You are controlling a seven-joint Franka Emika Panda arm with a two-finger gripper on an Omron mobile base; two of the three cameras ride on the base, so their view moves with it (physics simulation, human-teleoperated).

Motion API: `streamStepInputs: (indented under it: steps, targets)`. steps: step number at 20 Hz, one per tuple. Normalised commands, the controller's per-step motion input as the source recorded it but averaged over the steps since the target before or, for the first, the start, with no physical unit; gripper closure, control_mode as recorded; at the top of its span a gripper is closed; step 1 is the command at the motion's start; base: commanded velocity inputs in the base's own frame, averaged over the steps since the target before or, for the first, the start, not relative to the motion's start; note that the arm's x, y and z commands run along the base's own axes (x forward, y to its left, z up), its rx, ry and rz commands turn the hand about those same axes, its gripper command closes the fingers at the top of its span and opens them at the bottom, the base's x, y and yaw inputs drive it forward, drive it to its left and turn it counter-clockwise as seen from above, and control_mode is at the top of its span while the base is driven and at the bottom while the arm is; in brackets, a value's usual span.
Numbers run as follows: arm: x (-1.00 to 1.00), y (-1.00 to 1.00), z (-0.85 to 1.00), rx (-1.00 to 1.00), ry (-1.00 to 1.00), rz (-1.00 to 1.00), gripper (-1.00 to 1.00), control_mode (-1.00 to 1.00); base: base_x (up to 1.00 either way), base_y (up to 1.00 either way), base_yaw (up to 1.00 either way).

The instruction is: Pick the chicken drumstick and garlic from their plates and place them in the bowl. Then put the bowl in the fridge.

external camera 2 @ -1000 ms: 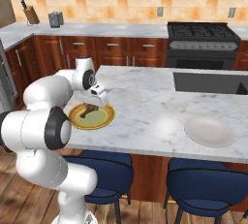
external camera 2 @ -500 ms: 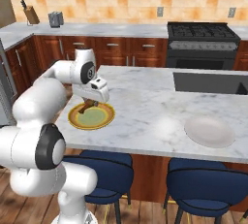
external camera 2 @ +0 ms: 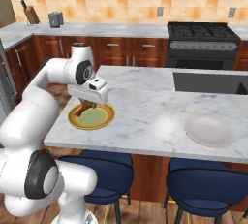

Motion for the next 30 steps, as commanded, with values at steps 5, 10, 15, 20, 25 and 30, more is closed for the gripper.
streamStepInputs:
  steps: [5,10,15,20,25,30]
  targets:
    - [-0.41,0.0,0.07,0.01,0.0,0.01,1.0,-1.0,0.0,0.0,0.0]
    - [0.0,0.0,0.0,0.0,0.0,0.0,1.0,-1.0,0.0,0.0,0.0]
    - [0.0,0.0,0.0,0.0,0.0,0.0,1.0,-1.0,0.0,0.0,0.0]
    - [0.0,0.0,0.0,0.0,0.0,0.0,1.0,1.0,0.0,0.0,0.0]
    - [0.0,0.0,0.0,0.0,0.0,0.0,1.0,1.0,0.0,0.0,0.0]
    - [0.0,0.0,0.0,0.0,0.0,0.0,1.0,1.0,-0.16,-0.11,0.0]
